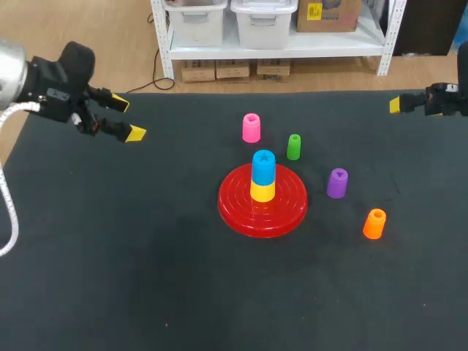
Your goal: Pick up and stack the cylinders on the red base in this order: pink,purple,orange,green
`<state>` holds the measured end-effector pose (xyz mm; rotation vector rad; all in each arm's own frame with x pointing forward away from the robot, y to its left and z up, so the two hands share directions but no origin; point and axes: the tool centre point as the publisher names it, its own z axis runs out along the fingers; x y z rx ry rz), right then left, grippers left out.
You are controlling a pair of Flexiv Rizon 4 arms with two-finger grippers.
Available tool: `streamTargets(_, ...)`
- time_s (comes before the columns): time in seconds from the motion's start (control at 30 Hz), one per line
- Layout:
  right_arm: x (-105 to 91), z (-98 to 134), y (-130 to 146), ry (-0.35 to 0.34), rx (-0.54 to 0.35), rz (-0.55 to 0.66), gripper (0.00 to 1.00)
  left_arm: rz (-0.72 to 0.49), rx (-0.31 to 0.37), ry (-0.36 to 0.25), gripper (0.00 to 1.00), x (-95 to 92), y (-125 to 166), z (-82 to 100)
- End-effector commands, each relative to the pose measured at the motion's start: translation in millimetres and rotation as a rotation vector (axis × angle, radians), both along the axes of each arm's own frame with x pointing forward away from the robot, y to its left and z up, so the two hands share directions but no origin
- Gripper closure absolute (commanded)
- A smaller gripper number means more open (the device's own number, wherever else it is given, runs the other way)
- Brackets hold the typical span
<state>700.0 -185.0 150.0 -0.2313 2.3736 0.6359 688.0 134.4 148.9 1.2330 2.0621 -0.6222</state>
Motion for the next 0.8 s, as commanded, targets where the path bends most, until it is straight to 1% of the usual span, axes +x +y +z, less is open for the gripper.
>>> streamTargets(0.03,0.0,0,0,0.000,0.000,0.000,0.00,-0.031,0.061,0.009,0.00,5.3,-2,-2.0)
streamTargets(0.17,0.0,0,0,0.000,0.000,0.000,0.00,-0.053,0.073,0.011,0.00,2.6,1,-6.1)
streamTargets(0.3,0.0,0,0,0.000,0.000,0.000,0.00,-0.053,0.087,0.019,0.00,-0.7,8,-9.3)
streamTargets(0.37,0.0,0,0,0.000,0.000,0.000,0.00,-0.044,0.098,0.012,0.00,-1.9,10,-9.0)
streamTargets(0.43,0.0,0,0,0.000,0.000,0.000,0.00,-0.011,0.062,0.010,0.00,-3.3,13,-4.3)
streamTargets(0.8,0.0,0,0,0.000,0.000,0.000,0.00,-0.011,0.062,0.010,0.00,-3.3,13,-4.3)
